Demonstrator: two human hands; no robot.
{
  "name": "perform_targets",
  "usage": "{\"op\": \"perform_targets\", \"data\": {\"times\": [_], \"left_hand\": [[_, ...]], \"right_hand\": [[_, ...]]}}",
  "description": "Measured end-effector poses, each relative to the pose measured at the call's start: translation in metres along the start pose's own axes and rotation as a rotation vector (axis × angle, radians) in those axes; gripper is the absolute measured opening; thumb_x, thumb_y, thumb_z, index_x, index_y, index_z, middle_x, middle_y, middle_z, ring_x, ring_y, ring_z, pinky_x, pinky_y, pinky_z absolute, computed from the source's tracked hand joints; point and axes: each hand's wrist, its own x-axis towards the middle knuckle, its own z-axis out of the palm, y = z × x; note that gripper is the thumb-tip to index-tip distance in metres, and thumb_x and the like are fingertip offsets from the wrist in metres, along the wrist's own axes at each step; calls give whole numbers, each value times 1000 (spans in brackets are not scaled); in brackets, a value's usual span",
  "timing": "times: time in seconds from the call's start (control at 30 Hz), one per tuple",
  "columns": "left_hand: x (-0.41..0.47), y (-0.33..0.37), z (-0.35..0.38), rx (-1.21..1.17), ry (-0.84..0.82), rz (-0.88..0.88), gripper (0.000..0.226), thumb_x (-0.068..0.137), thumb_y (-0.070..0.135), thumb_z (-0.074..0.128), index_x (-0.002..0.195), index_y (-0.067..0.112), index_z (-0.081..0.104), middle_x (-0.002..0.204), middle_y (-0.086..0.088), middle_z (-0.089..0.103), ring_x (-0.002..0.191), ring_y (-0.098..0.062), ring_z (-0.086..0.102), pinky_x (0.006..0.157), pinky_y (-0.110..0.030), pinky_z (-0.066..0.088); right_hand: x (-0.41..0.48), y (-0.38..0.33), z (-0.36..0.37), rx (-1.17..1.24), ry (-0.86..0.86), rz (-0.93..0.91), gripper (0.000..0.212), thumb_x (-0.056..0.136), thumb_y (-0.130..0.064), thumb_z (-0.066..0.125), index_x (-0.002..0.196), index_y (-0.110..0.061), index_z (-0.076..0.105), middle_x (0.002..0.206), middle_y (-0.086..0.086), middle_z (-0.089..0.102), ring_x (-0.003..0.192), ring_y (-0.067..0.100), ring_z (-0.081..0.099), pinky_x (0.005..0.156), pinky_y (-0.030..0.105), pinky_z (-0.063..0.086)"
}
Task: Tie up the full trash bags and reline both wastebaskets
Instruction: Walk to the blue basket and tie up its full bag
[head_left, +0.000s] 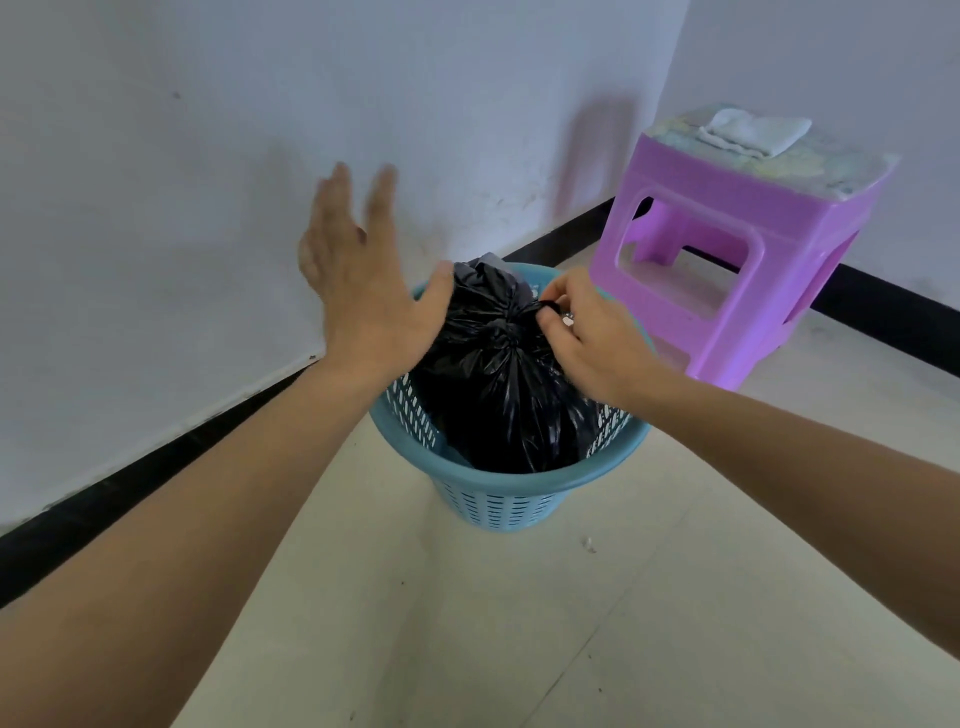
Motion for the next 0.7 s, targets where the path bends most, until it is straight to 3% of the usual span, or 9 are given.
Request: {"op": "perform_targets", "data": {"times": [0.07, 0.13, 0.2, 0.3, 0.37, 0.43, 0.5, 0.57, 0.7], "left_hand": [[-5, -6, 12, 17, -245, 80, 70, 94, 48, 54, 154, 28, 23, 164, -10, 0, 151, -29, -3, 118, -48, 4], [-14, -15, 27, -42, -528, -22, 73, 96, 50, 50, 156, 27, 15, 164, -10, 0, 151, -30, 0, 119, -46, 7], [-22, -23, 40, -65, -684, -62, 72, 96, 51, 49, 155, 21, 20, 160, -11, 24, 145, -31, 26, 117, -43, 24], [-25, -25, 46, 13, -632, 61, 42, 99, 43, 49, 130, 16, 53, 124, -9, 61, 112, -30, 57, 89, -36, 44], [-21, -25, 47, -2, -523, 98, 25, 100, 31, 48, 113, 14, 60, 107, -9, 64, 100, -31, 59, 78, -36, 41], [-18, -29, 48, -45, -453, 85, 20, 101, 25, 47, 107, 13, 61, 102, -9, 65, 95, -30, 58, 74, -34, 37], [-20, -32, 50, -84, -392, 76, 19, 100, 22, 47, 104, 11, 61, 97, -9, 65, 90, -28, 57, 73, -34, 37], [-23, -32, 50, -100, -379, 85, 17, 100, 22, 46, 102, 11, 59, 93, -7, 62, 87, -26, 55, 75, -39, 41], [-17, -28, 37, -59, -480, 68, 19, 101, 27, 41, 101, 12, 53, 94, -5, 54, 89, -25, 51, 75, -46, 45]], "right_hand": [[-1, 3, 5, 62, -3, 48, 13, 102, -22, 48, 112, -14, 48, 93, 9, 65, 78, 22, 58, 70, 29, 41], [1, 8, 10, 135, -13, 75, 10, 102, -20, 48, 110, -16, 48, 94, 4, 63, 79, 18, 57, 76, 35, 43], [4, 12, 14, 198, -33, 89, 7, 100, -17, 48, 107, -20, 47, 80, -4, 56, 66, 6, 49, 70, 30, 38], [7, 13, 17, 204, -57, 71, 11, 99, -14, 48, 106, -23, 46, 70, -4, 53, 56, 5, 45, 64, 30, 36], [5, 12, 16, 183, -110, 27, 16, 98, -12, 49, 110, -23, 45, 88, 7, 64, 68, 9, 54, 70, 33, 41], [2, 13, 16, 194, -223, -11, 32, 94, -13, 55, 122, -22, 43, 111, 5, 64, 94, 13, 59, 85, 24, 46], [1, 15, 19, 121, -273, -77, 60, 88, -20, 65, 141, -21, 36, 132, -3, 54, 119, 8, 51, 104, 16, 37], [1, 21, 24, -2, -249, -164, 80, 85, -23, 71, 152, -14, 28, 146, 1, 45, 135, 11, 41, 115, 19, 26], [1, 11, 15, -77, -246, -133, 77, 92, -19, 65, 157, -13, 22, 152, 7, 40, 141, 17, 35, 118, 18, 19]]}}
